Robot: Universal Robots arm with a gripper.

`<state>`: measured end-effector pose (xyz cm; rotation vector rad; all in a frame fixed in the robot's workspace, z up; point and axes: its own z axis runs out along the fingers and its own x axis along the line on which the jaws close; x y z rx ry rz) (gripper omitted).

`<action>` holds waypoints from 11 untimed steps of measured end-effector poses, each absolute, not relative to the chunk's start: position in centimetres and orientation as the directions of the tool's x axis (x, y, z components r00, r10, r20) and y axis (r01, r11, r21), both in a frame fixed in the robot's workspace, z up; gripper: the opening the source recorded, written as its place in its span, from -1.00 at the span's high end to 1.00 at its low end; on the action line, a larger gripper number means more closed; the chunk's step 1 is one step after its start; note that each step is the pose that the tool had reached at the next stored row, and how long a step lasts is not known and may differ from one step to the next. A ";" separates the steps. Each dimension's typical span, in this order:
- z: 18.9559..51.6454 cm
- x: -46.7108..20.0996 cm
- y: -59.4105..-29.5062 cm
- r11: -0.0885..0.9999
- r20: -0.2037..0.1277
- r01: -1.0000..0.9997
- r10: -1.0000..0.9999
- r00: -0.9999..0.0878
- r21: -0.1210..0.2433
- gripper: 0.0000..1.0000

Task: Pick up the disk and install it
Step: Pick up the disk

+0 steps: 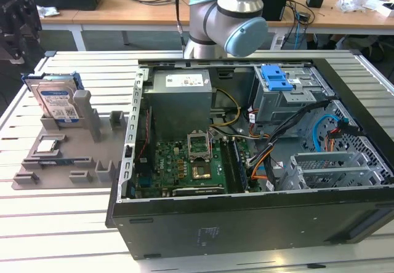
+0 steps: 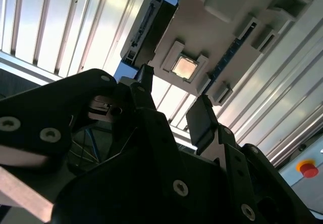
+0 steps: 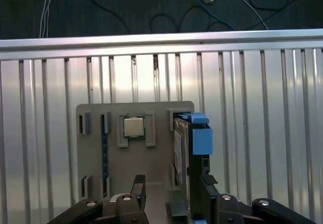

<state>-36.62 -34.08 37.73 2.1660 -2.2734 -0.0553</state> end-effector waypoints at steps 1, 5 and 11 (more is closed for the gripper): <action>37.7 -36.5 -34.0 0.048 -0.023 -0.999 -0.999 -0.049 0.026 -0.08; 37.1 -36.4 -33.8 0.048 -0.024 -0.998 -0.999 -0.049 0.026 -0.08; 36.1 -36.5 -33.4 0.050 -0.023 -0.998 -0.998 -0.051 0.027 -0.08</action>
